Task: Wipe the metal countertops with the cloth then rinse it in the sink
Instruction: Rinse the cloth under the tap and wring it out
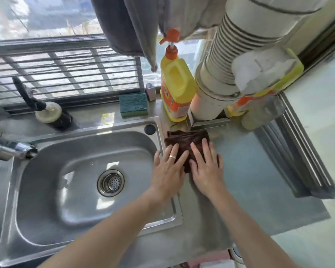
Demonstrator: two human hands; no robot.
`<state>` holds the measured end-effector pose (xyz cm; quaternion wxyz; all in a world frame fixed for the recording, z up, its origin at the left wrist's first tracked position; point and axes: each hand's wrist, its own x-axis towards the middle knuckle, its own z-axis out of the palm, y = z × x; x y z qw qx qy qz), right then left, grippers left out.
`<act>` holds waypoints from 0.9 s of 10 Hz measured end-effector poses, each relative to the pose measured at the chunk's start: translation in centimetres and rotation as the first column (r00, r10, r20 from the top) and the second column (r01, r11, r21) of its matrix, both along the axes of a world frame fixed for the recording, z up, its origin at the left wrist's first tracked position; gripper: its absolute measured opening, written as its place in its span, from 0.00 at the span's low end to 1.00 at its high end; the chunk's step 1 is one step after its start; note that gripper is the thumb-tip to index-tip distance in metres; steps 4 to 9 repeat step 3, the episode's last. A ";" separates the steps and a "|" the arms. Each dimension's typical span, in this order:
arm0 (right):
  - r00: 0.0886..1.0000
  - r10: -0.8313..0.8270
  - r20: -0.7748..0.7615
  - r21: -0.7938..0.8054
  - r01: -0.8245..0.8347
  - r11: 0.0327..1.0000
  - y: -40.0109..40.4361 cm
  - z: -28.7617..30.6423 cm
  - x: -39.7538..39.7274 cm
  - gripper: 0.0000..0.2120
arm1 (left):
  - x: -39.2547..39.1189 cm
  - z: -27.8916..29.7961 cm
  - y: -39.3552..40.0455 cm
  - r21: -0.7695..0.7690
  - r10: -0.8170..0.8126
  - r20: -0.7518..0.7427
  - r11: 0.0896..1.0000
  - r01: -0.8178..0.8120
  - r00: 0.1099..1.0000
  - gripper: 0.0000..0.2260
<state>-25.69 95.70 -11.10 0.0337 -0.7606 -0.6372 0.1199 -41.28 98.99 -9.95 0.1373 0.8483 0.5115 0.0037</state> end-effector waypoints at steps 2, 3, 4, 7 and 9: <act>0.981 -0.123 -0.149 -0.058 0.115 0.992 3.7 3.5 -0.4 0.22 | 0.2 4.8 2.4 -0.063 0.122 0.257 0.992 -0.110 0.959 0.20; 0.792 -0.122 -0.598 0.198 0.294 0.935 3.2 11.3 -0.4 0.14 | -4.1 12.9 1.8 0.060 0.149 0.707 0.961 -0.268 0.691 0.10; 0.792 -0.122 -0.598 0.198 0.294 0.935 3.2 11.3 -0.4 0.14 | -4.1 12.9 1.8 0.060 0.149 0.707 0.961 -0.268 0.691 0.10; 0.792 -0.122 -0.598 0.198 0.294 0.935 3.2 11.3 -0.4 0.14 | -4.1 12.9 1.8 0.060 0.149 0.707 0.961 -0.268 0.691 0.10; 0.792 -0.122 -0.598 0.198 0.294 0.935 3.2 11.3 -0.4 0.14 | -4.1 12.9 1.8 0.060 0.149 0.707 0.961 -0.268 0.691 0.10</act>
